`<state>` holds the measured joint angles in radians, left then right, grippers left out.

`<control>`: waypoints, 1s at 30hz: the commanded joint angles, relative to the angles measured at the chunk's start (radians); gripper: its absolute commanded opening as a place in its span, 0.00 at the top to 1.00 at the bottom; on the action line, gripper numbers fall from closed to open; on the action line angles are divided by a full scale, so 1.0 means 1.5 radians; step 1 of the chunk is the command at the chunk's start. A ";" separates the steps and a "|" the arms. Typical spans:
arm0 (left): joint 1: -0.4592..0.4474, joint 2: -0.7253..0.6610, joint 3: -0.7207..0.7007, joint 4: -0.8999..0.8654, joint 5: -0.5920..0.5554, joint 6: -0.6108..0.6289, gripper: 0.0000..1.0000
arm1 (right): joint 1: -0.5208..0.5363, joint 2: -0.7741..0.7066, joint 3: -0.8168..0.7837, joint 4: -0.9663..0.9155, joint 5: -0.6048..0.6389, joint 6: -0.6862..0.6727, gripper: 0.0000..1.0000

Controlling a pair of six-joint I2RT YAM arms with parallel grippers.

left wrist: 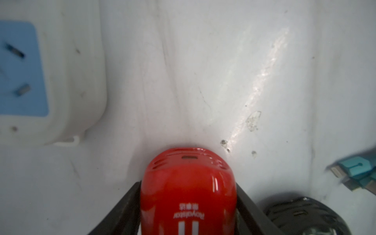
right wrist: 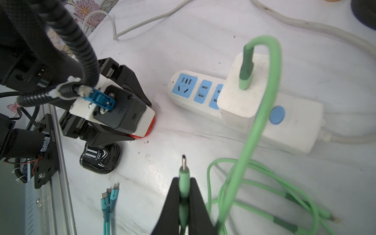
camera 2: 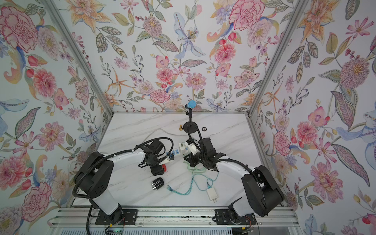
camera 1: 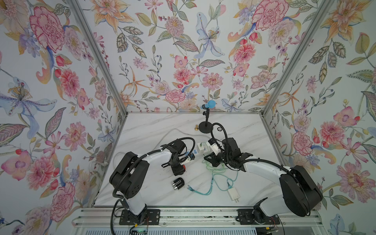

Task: Charge the electric shaver
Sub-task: Pick up the electric shaver from the center of the board.

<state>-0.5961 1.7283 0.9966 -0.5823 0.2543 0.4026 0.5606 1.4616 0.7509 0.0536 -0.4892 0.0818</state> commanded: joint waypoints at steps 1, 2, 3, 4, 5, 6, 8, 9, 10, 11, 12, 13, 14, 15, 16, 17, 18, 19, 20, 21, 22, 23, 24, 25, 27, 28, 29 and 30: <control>-0.006 0.056 -0.023 -0.059 -0.003 -0.014 0.36 | -0.004 -0.011 0.022 -0.015 -0.004 -0.018 0.97; -0.006 0.058 -0.022 -0.061 -0.001 -0.011 0.37 | -0.004 -0.012 0.023 -0.017 -0.004 -0.019 0.97; -0.006 0.061 -0.021 -0.059 -0.001 -0.011 0.39 | -0.005 -0.012 0.022 -0.017 -0.005 -0.019 0.97; -0.006 0.064 -0.019 -0.061 0.000 -0.011 0.41 | -0.005 -0.010 0.023 -0.018 -0.005 -0.019 0.97; -0.006 0.067 -0.015 -0.064 -0.001 -0.009 0.44 | -0.005 -0.009 0.026 -0.021 -0.005 -0.020 0.97; -0.006 0.069 -0.012 -0.064 -0.001 -0.010 0.50 | -0.005 -0.009 0.028 -0.024 -0.006 -0.021 0.97; -0.007 0.067 -0.008 -0.064 0.001 -0.011 0.62 | -0.005 -0.008 0.027 -0.021 -0.006 -0.021 0.97; -0.006 0.062 -0.007 -0.062 0.000 -0.012 0.67 | -0.004 -0.009 0.027 -0.025 -0.005 -0.021 0.97; -0.006 0.051 -0.007 -0.059 -0.002 -0.013 0.70 | -0.005 -0.008 0.029 -0.029 -0.006 -0.022 0.97; -0.006 0.040 -0.007 -0.056 -0.004 -0.014 0.70 | -0.005 -0.008 0.030 -0.034 -0.005 -0.023 0.97; -0.004 0.022 -0.007 -0.048 0.006 -0.014 0.70 | -0.005 -0.010 0.034 -0.042 -0.002 -0.027 0.97; -0.003 -0.004 -0.008 -0.037 0.018 -0.008 0.70 | -0.005 -0.012 0.037 -0.053 0.005 -0.032 0.97; -0.003 -0.027 -0.009 -0.027 0.017 -0.007 0.72 | -0.005 -0.013 0.046 -0.068 0.013 -0.038 0.97; 0.000 -0.052 -0.011 -0.021 0.016 -0.004 0.75 | -0.006 -0.014 0.062 -0.098 0.022 -0.047 0.97; 0.001 -0.077 -0.013 -0.011 0.012 0.000 0.79 | -0.007 -0.014 0.084 -0.132 0.027 -0.058 0.97; 0.001 -0.097 -0.017 -0.001 0.005 0.001 0.94 | -0.006 -0.013 0.108 -0.166 0.029 -0.069 0.97; 0.000 -0.130 -0.022 0.008 0.004 0.002 1.00 | -0.003 -0.013 0.132 -0.200 0.032 -0.079 0.97; 0.000 -0.153 -0.028 0.016 -0.004 0.004 1.00 | 0.000 -0.012 0.154 -0.232 0.037 -0.091 0.97; -0.003 -0.170 -0.033 0.025 -0.010 0.001 1.00 | 0.005 -0.012 0.169 -0.258 0.041 -0.102 0.97; -0.006 -0.191 -0.039 0.030 -0.014 0.005 1.00 | 0.010 -0.012 0.182 -0.279 0.044 -0.112 0.97; -0.011 -0.213 -0.046 0.039 -0.028 0.003 1.00 | 0.015 -0.014 0.196 -0.303 0.045 -0.122 0.97; -0.016 -0.231 -0.049 0.041 -0.040 0.005 1.00 | 0.017 -0.014 0.204 -0.317 0.039 -0.127 0.97; -0.022 -0.252 -0.051 0.042 -0.057 0.011 1.00 | 0.019 -0.016 0.217 -0.340 0.022 -0.135 0.97; -0.031 -0.275 -0.056 0.051 -0.090 0.012 1.00 | 0.021 -0.015 0.232 -0.367 0.002 -0.148 0.96; -0.042 -0.321 -0.065 0.056 -0.119 0.032 1.00 | 0.027 -0.007 0.267 -0.421 -0.025 -0.168 0.96; -0.050 -0.347 -0.074 0.068 -0.143 0.042 1.00 | 0.030 0.001 0.291 -0.450 -0.040 -0.180 0.97; -0.059 -0.367 -0.083 0.078 -0.168 0.051 1.00 | 0.034 0.008 0.313 -0.475 -0.047 -0.191 0.97; -0.071 -0.390 -0.092 0.089 -0.198 0.066 1.00 | 0.039 0.015 0.338 -0.502 -0.049 -0.199 0.97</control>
<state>-0.6731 1.2121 0.8921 -0.4976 0.0906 0.4431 0.6029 1.4654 1.1786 -0.5297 -0.5014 -0.1352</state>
